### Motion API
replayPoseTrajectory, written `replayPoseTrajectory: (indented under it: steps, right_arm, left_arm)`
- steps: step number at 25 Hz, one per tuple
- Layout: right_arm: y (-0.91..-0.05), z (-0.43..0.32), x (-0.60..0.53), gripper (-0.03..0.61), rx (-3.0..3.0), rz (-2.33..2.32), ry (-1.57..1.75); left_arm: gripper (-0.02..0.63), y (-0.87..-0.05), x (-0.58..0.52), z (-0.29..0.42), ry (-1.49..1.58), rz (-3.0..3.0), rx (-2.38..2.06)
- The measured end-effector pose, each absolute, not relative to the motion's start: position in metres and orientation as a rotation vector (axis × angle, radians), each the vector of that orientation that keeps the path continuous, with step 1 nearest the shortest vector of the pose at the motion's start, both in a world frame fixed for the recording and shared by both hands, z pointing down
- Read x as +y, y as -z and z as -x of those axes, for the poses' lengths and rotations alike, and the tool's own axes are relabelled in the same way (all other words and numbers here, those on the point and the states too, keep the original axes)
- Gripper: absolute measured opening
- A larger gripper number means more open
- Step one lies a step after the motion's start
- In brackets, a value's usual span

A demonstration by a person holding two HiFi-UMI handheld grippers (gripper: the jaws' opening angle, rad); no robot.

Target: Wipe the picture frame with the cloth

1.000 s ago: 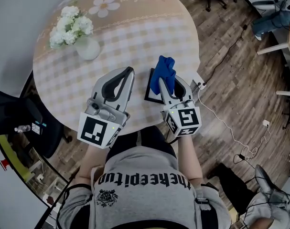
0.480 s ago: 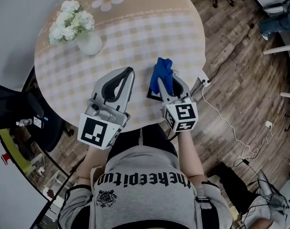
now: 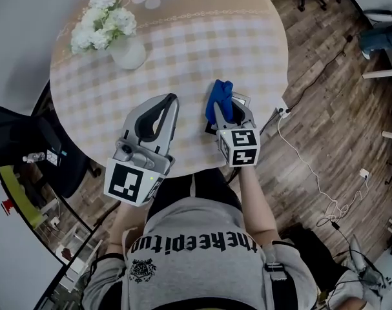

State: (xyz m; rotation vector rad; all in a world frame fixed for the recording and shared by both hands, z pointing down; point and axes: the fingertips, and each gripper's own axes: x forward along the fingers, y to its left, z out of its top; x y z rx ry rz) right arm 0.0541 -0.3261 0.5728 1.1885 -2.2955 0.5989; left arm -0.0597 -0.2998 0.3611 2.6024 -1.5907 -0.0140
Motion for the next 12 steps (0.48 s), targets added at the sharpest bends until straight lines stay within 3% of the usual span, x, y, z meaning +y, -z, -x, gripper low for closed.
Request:
replayPoseTrajectory:
  steps: [12]
  right_arm:
    - [-0.608, -0.066, -0.329, 0.121, -2.077, -1.171, -0.62]
  left_arm:
    - [0.018, -0.365, -0.303, 0.071, 0.007, -2.573, -1.621]
